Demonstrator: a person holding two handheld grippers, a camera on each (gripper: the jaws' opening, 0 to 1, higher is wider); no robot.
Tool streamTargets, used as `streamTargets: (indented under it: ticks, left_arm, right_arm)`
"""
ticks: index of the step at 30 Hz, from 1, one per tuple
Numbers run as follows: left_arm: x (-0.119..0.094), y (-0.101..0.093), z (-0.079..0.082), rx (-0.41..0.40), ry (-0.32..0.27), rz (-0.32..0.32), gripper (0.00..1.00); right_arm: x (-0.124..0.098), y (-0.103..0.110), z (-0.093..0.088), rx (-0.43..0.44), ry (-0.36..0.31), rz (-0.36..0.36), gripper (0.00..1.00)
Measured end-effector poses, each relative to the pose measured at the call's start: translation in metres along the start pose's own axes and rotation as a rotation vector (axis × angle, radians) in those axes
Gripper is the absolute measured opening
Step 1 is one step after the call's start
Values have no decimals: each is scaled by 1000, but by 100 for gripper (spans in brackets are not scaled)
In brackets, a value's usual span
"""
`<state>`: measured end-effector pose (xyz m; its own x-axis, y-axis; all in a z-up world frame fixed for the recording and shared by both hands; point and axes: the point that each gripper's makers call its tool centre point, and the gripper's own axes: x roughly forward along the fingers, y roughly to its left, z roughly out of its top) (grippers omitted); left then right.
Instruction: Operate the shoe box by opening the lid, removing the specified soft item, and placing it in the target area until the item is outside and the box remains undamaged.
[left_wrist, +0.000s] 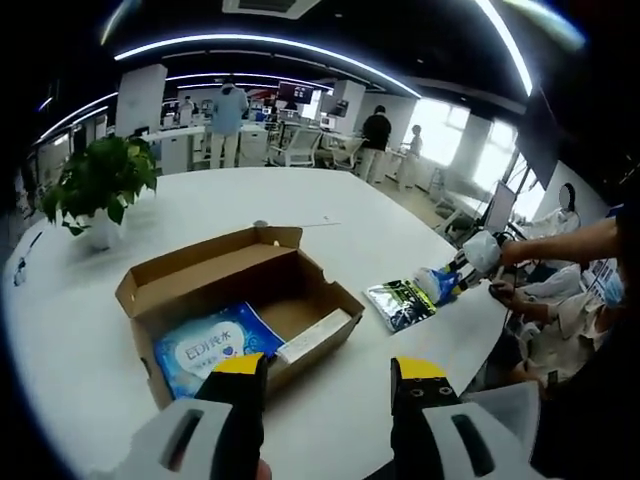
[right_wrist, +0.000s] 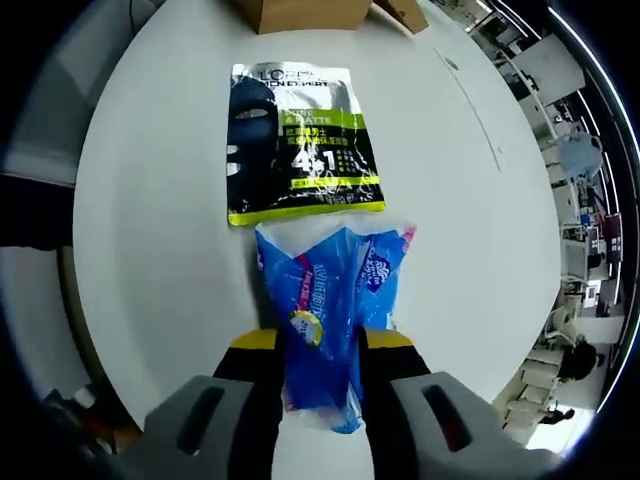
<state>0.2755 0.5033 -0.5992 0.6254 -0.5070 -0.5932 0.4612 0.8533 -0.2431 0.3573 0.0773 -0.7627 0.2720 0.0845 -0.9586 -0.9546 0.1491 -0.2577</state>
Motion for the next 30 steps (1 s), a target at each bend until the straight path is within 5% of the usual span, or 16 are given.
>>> streamTargets:
  ticks: [9,17,30]
  left_arm:
    - [-5,6,0,-16,-20,2,50]
    - [-3,8,8,-29,-51,-25,50]
    - [-8,18,12,-33,-81,-67,50]
  right_arm:
    - [-10,1,-1,-23,19,-17,34]
    - [-33,-3,-12,-31,44,-44,30]
    - [-71,-9,-5,139,-12,-101,29]
